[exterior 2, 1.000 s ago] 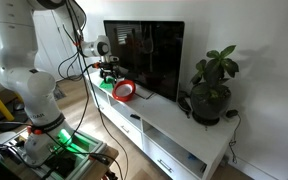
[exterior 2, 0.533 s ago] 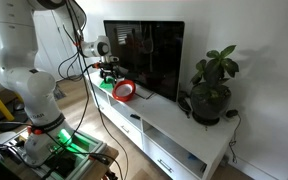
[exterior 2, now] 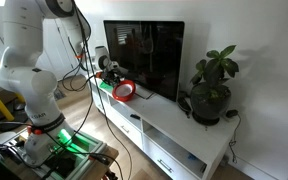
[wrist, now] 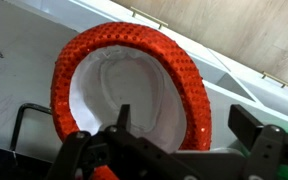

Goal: Place the orange hat in the middle shelf of the television stand

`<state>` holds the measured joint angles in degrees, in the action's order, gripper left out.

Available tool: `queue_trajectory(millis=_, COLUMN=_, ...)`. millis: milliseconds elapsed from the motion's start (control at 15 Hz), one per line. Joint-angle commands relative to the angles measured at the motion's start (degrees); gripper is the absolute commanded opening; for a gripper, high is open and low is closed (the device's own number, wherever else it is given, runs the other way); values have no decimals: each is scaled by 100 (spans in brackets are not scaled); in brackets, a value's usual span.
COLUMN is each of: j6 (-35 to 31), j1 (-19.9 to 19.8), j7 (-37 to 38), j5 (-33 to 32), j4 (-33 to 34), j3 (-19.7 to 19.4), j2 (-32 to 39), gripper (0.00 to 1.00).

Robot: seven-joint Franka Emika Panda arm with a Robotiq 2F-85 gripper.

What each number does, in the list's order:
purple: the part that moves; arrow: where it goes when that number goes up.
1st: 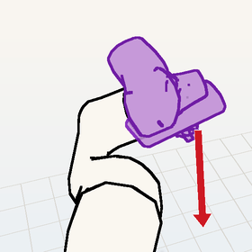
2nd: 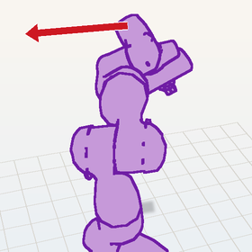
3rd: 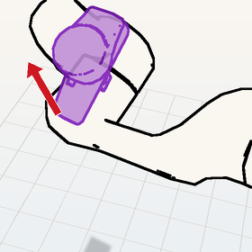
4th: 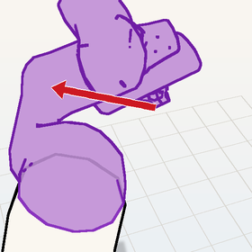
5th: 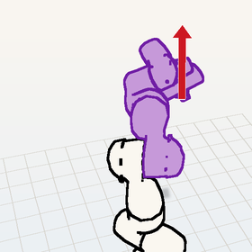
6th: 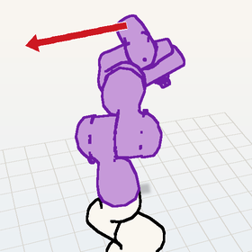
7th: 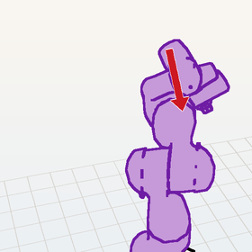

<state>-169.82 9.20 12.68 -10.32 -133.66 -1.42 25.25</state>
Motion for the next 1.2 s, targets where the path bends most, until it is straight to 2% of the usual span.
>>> queue_trajectory(millis=0, j6=-901, j1=828, j7=339, j5=-47, j4=34, j3=-772, j2=425, gripper=100)
queue_trajectory(millis=200, j6=-993, j1=1377, j7=170, j5=144, j4=95, j3=-1225, j2=685, gripper=100)
queue_trajectory(millis=333, j6=-983, j1=1479, j7=98, j5=239, j4=156, j3=-1246, j2=869, gripper=100)
queue_trajectory(millis=467, j6=-1004, j1=1375, j7=-82, j5=250, j4=186, j3=-1070, j2=971, gripper=100)
queue_trajectory(millis=667, j6=-946, j1=1374, j7=-188, j5=262, j4=284, j3=-1021, j2=1132, gripper=100)
queue_trajectory(millis=800, j6=-943, j1=1398, j7=-213, j5=268, j4=357, j3=-1054, j2=1223, gripper=74)
queue_trajectory(millis=933, j6=-966, j1=1385, j7=-217, j5=294, j4=403, j3=-1053, j2=1274, gripper=59)
queue_trajectory(millis=1133, j6=-939, j1=1601, j7=-61, j5=364, j4=493, j3=-1289, j2=1392, gripper=38)
